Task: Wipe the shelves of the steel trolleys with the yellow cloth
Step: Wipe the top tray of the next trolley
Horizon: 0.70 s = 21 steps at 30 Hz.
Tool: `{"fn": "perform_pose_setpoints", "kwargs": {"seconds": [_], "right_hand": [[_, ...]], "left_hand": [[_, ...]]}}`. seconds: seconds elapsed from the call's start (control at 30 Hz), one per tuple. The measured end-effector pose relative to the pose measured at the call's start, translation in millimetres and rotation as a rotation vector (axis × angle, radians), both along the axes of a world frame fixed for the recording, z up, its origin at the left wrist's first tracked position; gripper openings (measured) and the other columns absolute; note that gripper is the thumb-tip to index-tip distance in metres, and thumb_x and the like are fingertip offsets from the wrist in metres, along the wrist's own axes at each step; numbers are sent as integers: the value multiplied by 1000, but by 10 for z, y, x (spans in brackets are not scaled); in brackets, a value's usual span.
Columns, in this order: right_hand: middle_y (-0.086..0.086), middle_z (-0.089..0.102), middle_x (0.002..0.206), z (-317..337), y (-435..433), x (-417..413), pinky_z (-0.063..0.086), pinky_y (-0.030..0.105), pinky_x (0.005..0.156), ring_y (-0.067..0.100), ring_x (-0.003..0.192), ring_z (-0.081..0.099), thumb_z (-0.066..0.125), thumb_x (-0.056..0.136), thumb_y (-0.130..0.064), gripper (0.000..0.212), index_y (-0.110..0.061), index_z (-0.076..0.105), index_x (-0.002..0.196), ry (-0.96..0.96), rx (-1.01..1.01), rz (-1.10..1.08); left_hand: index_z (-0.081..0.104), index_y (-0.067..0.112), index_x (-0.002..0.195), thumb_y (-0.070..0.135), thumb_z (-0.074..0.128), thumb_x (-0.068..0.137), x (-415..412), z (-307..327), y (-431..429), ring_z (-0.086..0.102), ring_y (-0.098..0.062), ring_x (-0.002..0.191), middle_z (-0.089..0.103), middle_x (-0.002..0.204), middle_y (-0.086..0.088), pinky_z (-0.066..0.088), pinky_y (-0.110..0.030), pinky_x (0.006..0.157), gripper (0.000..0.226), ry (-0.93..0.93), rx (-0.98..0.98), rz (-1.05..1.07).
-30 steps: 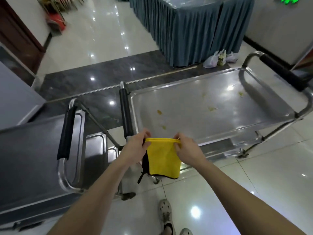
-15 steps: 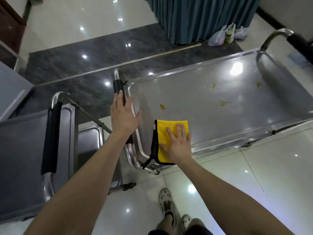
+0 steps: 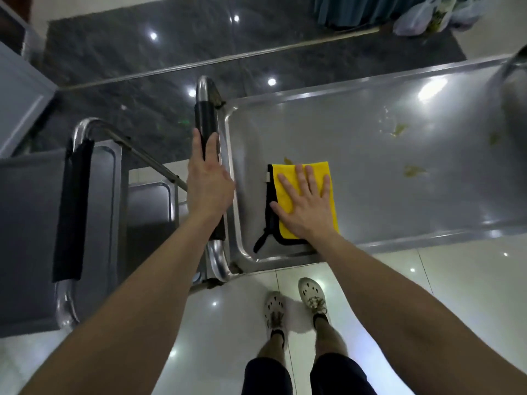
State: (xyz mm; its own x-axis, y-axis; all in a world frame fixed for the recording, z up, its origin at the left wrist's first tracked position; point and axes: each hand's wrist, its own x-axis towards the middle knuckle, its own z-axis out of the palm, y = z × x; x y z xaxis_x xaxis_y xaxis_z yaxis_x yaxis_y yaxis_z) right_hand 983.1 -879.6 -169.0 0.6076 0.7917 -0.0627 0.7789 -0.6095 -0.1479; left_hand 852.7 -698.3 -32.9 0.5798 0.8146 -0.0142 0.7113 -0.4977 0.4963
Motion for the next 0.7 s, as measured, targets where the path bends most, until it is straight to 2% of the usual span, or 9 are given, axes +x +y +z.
{"fn": "perform_pose_setpoints", "kwargs": {"seconds": [0.07,0.3,0.37,0.5,0.7], "right_hand": [[6,2,181,-7,202,331,2,67,128,28,166,-7,25,100,-82,80,-45,14,170,-9,-5,30],[10,10,180,-14,1450,1141,0,71,126,32,166,1,23,96,-84,83,-43,22,168,13,52,46],[11,10,179,-34,1848,1157,0,73,125,33,166,0,21,96,-84,84,-42,23,169,7,55,73],[12,7,180,-79,2306,986,-2,74,124,36,166,-1,17,96,-85,85,-41,23,169,-12,82,146],[15,6,179,-31,2074,668,0,75,124,37,166,-1,17,100,-79,82,-37,20,170,33,72,187]], "left_hand": [[24,24,171,10,54,107,-7,-30,-1,38,-27,154,0,182,4,40,-32,117,72,-9,3,22],[28,28,169,9,60,103,-26,-42,18,38,-21,157,3,181,13,51,-45,116,76,-51,6,46],[31,26,169,8,60,102,-22,-34,21,35,-19,159,7,181,11,48,-47,119,75,-64,11,51],[35,22,168,6,60,100,-22,-31,36,31,-18,161,11,181,6,41,-43,125,74,-76,18,56],[33,24,168,7,61,100,-9,-31,45,40,-23,156,9,181,8,48,-49,119,75,-47,21,48]]}}
